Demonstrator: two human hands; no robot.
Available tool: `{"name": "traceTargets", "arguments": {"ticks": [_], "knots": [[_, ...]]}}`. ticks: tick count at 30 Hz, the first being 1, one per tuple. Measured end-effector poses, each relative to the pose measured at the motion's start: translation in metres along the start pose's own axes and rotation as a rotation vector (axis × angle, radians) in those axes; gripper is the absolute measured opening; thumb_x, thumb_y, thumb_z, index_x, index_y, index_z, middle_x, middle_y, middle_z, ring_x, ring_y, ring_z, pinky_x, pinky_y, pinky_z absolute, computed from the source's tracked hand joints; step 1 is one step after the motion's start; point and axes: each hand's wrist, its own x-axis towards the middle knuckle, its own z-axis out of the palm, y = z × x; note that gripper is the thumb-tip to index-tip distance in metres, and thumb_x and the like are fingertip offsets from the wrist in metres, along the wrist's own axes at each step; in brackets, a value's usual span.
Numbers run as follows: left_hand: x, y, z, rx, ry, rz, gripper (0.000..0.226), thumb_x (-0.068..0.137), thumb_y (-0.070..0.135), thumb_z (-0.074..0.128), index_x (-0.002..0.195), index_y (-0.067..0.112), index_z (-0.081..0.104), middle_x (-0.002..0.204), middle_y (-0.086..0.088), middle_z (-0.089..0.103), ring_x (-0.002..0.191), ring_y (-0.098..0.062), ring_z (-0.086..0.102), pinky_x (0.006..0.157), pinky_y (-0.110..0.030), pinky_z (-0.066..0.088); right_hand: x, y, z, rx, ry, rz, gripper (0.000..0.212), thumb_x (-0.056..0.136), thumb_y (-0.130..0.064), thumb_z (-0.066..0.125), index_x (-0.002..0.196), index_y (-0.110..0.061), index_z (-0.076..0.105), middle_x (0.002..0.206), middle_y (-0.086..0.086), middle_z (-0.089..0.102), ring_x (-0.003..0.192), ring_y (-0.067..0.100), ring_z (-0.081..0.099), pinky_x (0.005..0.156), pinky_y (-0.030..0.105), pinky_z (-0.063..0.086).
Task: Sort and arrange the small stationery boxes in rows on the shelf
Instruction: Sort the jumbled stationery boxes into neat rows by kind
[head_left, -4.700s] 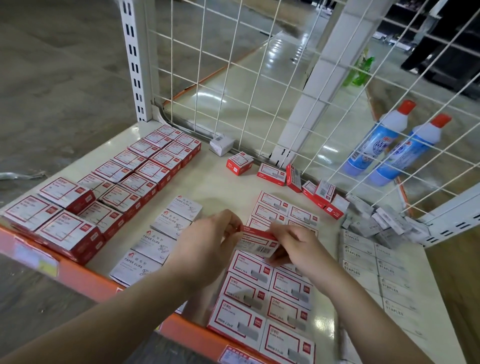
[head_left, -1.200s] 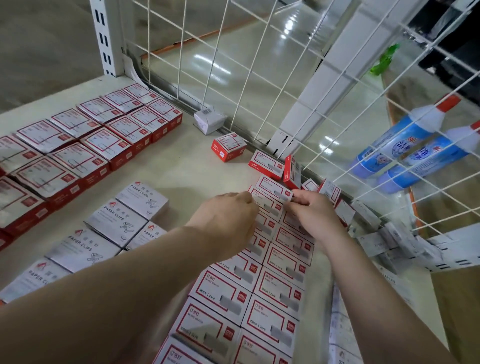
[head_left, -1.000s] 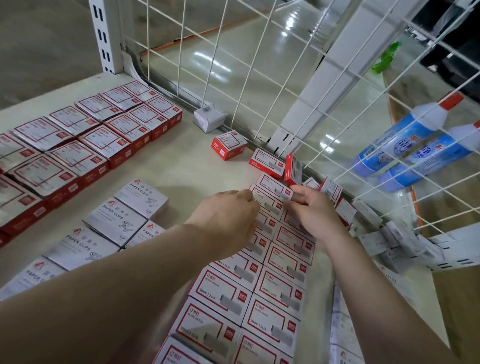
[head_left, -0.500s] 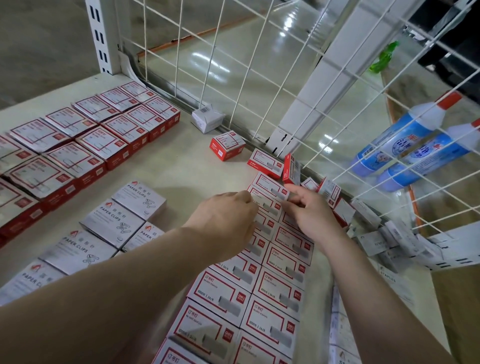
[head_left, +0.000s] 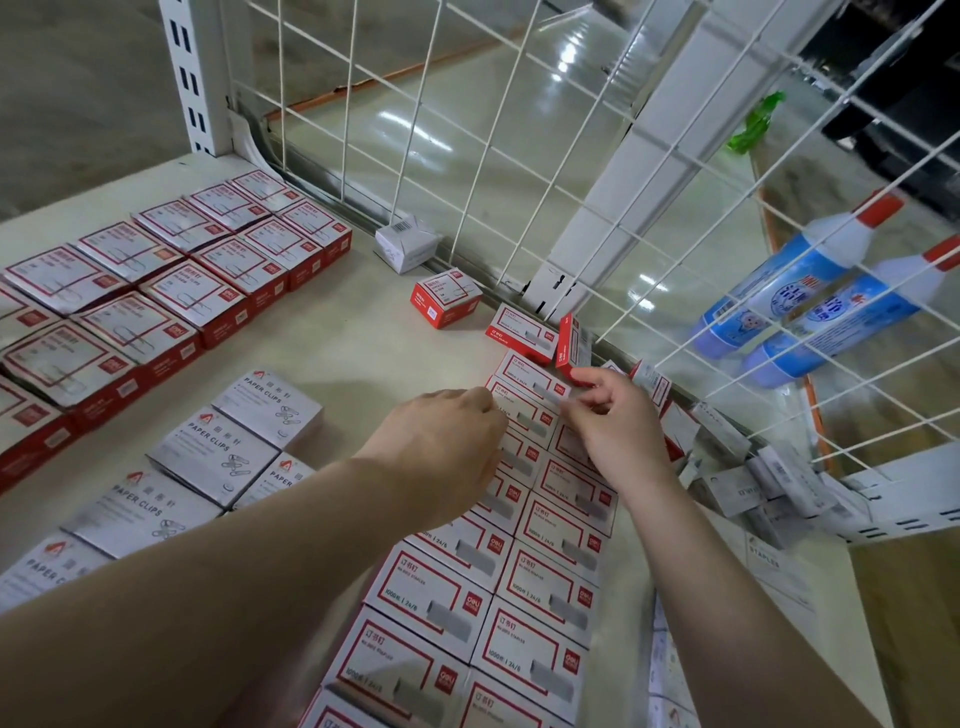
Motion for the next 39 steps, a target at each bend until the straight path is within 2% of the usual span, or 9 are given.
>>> {"name": "traceTargets", "arguments": {"ticks": [3, 8, 12, 17, 21, 28, 32, 36, 39], "knots": [[0.002, 0.0, -0.002, 0.002, -0.007, -0.001, 0.038, 0.094, 0.032, 0.049, 0.132, 0.025, 0.046, 0.126, 0.005, 0.051, 0.115, -0.016, 0.05, 0.094, -0.028, 0.048, 0.004, -0.001, 0.001, -0.015, 0.14, -0.001, 0.026, 0.089, -0.022, 0.06, 0.115, -0.018, 0.056, 0.106, -0.004, 0.061, 0.076, -0.001, 0.051, 0.055, 0.01, 0.032], [0.006, 0.0, -0.006, 0.007, -0.011, -0.005, 0.037, 0.096, 0.03, 0.046, 0.133, 0.024, 0.046, 0.125, 0.004, 0.052, 0.113, -0.017, 0.051, 0.092, -0.028, 0.049, 0.013, -0.012, 0.006, -0.08, 0.194, -0.002, 0.034, 0.088, -0.026, 0.061, 0.119, -0.011, 0.055, 0.114, 0.003, 0.06, 0.085, 0.005, 0.048, 0.052, 0.008, 0.031], [0.008, 0.001, -0.009, 0.008, -0.021, -0.011, 0.037, 0.096, 0.031, 0.044, 0.133, 0.025, 0.046, 0.124, 0.004, 0.052, 0.111, -0.016, 0.052, 0.088, -0.025, 0.049, 0.022, -0.013, 0.015, -0.141, 0.219, 0.034, 0.036, 0.086, -0.03, 0.063, 0.114, -0.01, 0.053, 0.11, 0.003, 0.059, 0.085, 0.009, 0.049, 0.056, 0.01, 0.031], [0.013, 0.003, -0.009, 0.026, -0.026, -0.044, 0.038, 0.096, 0.027, 0.047, 0.133, 0.023, 0.048, 0.122, 0.003, 0.054, 0.108, -0.017, 0.054, 0.083, -0.023, 0.048, 0.028, -0.016, 0.016, -0.187, 0.263, 0.078, 0.035, 0.087, -0.035, 0.062, 0.11, -0.009, 0.053, 0.095, -0.003, 0.051, 0.077, 0.009, 0.046, 0.049, 0.011, 0.024], [0.02, 0.004, -0.006, 0.034, -0.038, -0.092, 0.039, 0.094, 0.025, 0.051, 0.133, 0.021, 0.048, 0.117, 0.002, 0.056, 0.103, -0.017, 0.056, 0.077, -0.023, 0.048, 0.031, -0.015, 0.017, -0.209, 0.276, 0.102, 0.034, 0.086, -0.037, 0.062, 0.105, -0.01, 0.055, 0.096, -0.001, 0.059, 0.076, 0.01, 0.049, 0.047, 0.015, 0.025], [0.013, 0.006, -0.003, 0.042, -0.016, -0.09, 0.043, 0.095, 0.026, 0.05, 0.137, 0.023, 0.043, 0.125, 0.003, 0.053, 0.108, -0.018, 0.053, 0.082, -0.024, 0.047, 0.029, -0.012, 0.015, -0.207, 0.369, 0.018, 0.02, 0.089, -0.032, 0.06, 0.086, -0.012, 0.059, 0.083, -0.003, 0.061, 0.065, 0.006, 0.052, 0.049, 0.016, 0.032], [0.008, 0.007, 0.003, 0.022, -0.003, -0.093, 0.043, 0.094, 0.027, 0.051, 0.137, 0.024, 0.044, 0.129, 0.004, 0.052, 0.115, -0.017, 0.05, 0.093, -0.027, 0.047, 0.026, -0.011, 0.008, -0.229, 0.42, -0.004, 0.015, 0.091, -0.025, 0.057, 0.084, -0.012, 0.058, 0.092, 0.004, 0.066, 0.075, 0.011, 0.057, 0.056, 0.018, 0.043], [0.001, 0.009, 0.0, -0.024, 0.015, -0.104, 0.043, 0.096, 0.029, 0.044, 0.139, 0.025, 0.041, 0.142, 0.006, 0.041, 0.131, -0.016, 0.038, 0.107, -0.03, 0.033, 0.016, -0.012, 0.0, -0.145, 0.448, 0.004, 0.012, 0.092, -0.019, 0.056, 0.085, -0.01, 0.055, 0.098, 0.008, 0.067, 0.077, 0.01, 0.053, 0.058, 0.016, 0.044], [-0.007, 0.013, -0.006, -0.071, 0.065, -0.104, 0.041, 0.098, 0.026, 0.039, 0.139, 0.027, 0.039, 0.143, 0.007, 0.04, 0.131, -0.016, 0.037, 0.107, -0.03, 0.033, 0.005, -0.013, -0.005, -0.087, 0.496, -0.03, 0.011, 0.091, -0.019, 0.057, 0.083, -0.012, 0.053, 0.098, 0.008, 0.067, 0.078, 0.012, 0.057, 0.058, 0.018, 0.047]]}}
